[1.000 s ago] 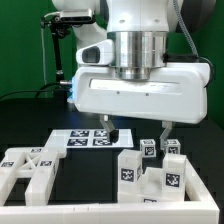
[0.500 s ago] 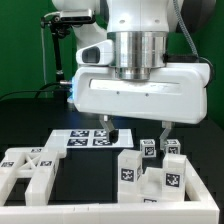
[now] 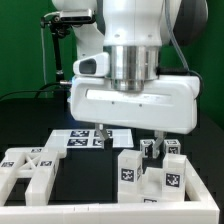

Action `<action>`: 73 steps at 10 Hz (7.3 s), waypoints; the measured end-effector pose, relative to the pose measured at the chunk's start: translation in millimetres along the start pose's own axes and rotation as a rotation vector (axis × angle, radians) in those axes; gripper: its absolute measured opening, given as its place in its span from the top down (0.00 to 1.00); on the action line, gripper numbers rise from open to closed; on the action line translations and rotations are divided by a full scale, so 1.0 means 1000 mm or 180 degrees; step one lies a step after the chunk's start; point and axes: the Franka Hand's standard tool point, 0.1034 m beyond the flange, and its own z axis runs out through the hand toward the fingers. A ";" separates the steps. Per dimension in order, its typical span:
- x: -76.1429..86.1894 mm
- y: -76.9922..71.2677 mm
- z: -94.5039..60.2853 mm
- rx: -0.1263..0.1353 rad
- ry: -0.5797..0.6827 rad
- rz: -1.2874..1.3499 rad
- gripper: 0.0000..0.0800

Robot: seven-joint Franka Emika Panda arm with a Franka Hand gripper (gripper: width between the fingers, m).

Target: Assemble chair

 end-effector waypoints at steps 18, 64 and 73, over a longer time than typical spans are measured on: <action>-0.012 0.017 0.049 -0.0116 0.0141 -0.0186 0.89; -0.001 0.105 0.010 -0.0732 -0.3283 -0.1242 0.23; 0.037 0.114 0.004 -0.0583 -0.2505 -0.1228 0.19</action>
Offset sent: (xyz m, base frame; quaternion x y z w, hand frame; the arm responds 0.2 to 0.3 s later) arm 0.0004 -0.0083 -0.0138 -0.0196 0.0644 0.0141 0.9976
